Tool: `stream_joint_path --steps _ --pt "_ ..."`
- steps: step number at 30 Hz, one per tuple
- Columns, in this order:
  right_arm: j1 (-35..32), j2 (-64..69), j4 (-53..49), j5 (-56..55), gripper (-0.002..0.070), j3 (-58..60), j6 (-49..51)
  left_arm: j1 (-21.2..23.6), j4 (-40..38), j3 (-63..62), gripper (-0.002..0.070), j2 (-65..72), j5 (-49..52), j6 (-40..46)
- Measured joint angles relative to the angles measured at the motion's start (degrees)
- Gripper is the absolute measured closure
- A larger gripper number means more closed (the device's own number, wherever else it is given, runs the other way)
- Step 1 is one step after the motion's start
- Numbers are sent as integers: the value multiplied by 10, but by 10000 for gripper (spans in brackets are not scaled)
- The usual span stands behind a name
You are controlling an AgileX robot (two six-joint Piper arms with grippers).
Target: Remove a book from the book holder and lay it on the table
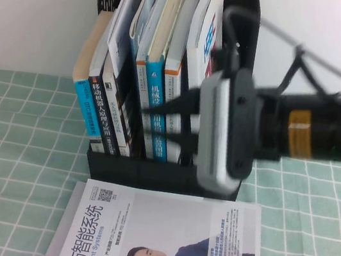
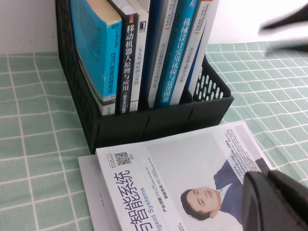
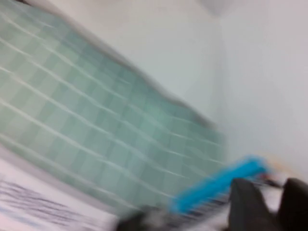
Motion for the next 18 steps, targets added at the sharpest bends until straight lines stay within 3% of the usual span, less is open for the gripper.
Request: stream_joint_path --steps 3,6,8,10,12,14,18 --pt "1 -46 0 121 612 -14 -33 0 0 0 678 0 0 0" --pt "1 -92 12 332 659 -19 -66 0 0 0 678 0 0 0" --pt "1 -116 82 494 670 -23 -123 0 0 0 678 0 0 0" --pt "-2 -134 220 634 674 -36 -272 0 0 0 678 0 0 0" --pt "-19 -147 425 782 676 -54 -472 0 8 6 678 0 -4 0" --pt "-49 -156 600 898 677 -60 -612 0 20 14 678 0 -16 0" --pt "-83 -195 850 1002 677 -37 -732 0 49 54 678 0 -92 0"
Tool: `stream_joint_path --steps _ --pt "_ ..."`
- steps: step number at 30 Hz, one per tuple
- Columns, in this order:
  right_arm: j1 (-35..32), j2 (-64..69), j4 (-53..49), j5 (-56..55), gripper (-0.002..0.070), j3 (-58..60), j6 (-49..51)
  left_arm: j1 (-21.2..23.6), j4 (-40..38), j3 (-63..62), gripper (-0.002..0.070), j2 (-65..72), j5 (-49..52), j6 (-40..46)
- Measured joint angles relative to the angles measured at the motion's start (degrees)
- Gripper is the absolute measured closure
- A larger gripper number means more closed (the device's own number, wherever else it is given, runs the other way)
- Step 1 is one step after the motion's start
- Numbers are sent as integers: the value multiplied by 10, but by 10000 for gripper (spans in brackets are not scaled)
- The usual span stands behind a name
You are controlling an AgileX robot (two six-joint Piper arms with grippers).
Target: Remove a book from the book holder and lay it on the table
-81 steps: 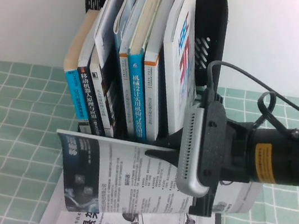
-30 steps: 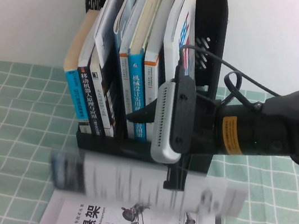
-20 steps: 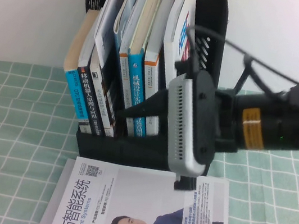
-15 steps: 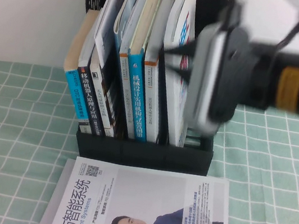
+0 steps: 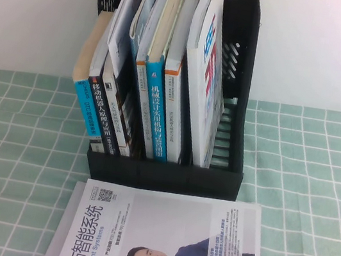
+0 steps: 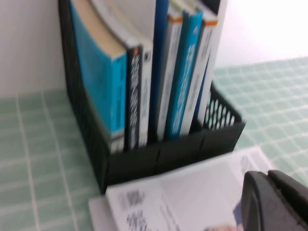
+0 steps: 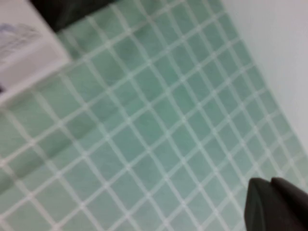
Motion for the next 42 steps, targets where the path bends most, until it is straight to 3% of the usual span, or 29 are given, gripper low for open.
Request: stream_joint_path --steps 8,12,18,24,42 --pt "-3 -169 232 -45 678 155 -121 0 93 136 677 0 -275 0" --pt "-3 -282 266 -126 678 281 -134 0 138 192 678 0 -354 0" --pt "-3 -470 283 -207 678 445 -113 0 139 224 677 0 -365 0" --pt "-3 -610 293 -254 678 509 -99 0 138 226 677 0 -365 0" --pt "-3 -648 298 -220 678 556 -98 0 138 226 678 0 -365 0"
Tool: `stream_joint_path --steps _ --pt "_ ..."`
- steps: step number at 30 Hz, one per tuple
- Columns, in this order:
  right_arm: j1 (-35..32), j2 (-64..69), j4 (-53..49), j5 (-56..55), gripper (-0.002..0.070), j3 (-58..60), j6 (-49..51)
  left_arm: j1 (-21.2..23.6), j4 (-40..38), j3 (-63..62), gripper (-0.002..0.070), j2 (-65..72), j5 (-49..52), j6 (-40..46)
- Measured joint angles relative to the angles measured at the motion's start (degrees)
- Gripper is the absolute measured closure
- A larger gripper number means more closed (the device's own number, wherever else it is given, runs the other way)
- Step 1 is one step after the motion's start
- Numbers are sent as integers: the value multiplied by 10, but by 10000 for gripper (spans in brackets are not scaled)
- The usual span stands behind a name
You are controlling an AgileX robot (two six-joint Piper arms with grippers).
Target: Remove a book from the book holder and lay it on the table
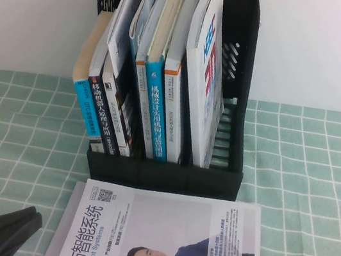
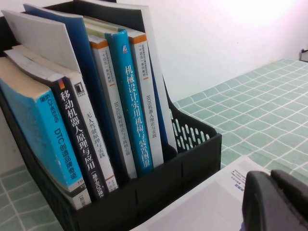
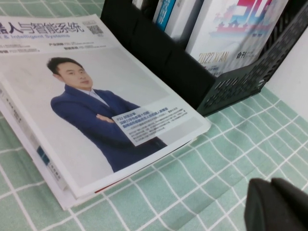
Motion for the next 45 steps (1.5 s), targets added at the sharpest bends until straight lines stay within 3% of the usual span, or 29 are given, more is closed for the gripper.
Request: stream_joint_path --steps 7,13,22,26,45 --pt "0 0 2 0 678 14 0 0 -3 8 677 0 -7 0" --pt "0 0 6 0 678 17 5 14 -89 27 677 -67 61 8" --pt "0 0 8 0 678 17 10 209 -291 38 677 -209 138 111" --pt "0 0 9 0 678 17 11 265 -309 86 678 -208 145 145" --pt "0 0 9 0 678 17 11 270 -302 133 677 -209 196 189"
